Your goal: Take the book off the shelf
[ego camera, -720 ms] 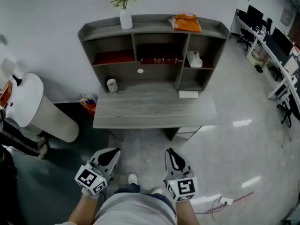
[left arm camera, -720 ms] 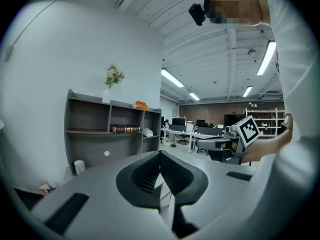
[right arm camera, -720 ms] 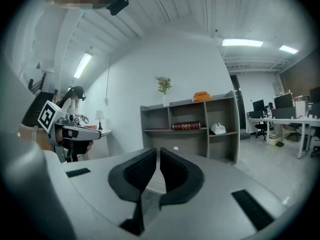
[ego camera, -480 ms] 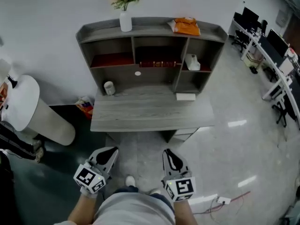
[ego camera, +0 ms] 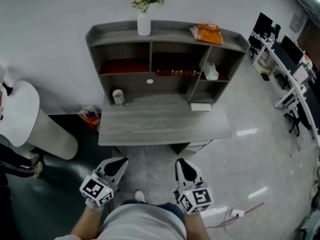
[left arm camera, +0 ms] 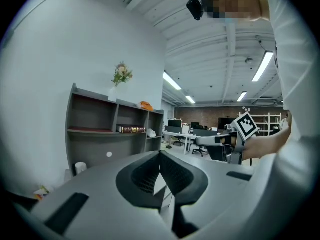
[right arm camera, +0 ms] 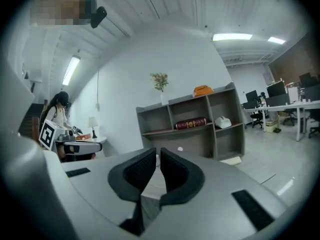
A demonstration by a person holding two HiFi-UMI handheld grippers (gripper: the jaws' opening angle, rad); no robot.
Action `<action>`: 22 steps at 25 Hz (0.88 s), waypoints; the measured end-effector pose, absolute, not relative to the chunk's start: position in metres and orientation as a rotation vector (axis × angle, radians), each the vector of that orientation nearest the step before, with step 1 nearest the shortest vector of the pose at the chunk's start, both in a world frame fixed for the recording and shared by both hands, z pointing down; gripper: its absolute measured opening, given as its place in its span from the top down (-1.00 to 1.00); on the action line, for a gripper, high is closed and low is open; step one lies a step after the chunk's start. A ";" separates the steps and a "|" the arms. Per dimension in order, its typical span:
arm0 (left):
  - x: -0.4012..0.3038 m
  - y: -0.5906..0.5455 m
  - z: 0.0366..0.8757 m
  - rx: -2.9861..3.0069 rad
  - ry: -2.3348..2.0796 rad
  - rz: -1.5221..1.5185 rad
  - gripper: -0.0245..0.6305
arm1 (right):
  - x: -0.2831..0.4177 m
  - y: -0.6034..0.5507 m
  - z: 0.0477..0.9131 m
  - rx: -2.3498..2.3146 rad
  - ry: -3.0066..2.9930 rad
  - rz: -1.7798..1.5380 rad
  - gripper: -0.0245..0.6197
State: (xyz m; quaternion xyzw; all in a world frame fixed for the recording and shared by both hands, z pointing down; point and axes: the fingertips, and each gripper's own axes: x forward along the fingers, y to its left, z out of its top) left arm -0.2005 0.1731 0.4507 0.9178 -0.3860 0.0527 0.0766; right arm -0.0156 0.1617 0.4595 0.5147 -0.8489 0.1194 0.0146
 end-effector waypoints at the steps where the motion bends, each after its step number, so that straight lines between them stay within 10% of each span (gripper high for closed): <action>1: -0.208 0.171 0.453 2.749 -1.150 0.160 0.88 | -0.023 0.160 0.461 1.602 -2.637 0.368 0.81; 22: -0.184 0.069 0.485 2.629 -1.139 0.149 0.87 | -0.010 0.052 0.501 1.544 -2.661 0.521 0.81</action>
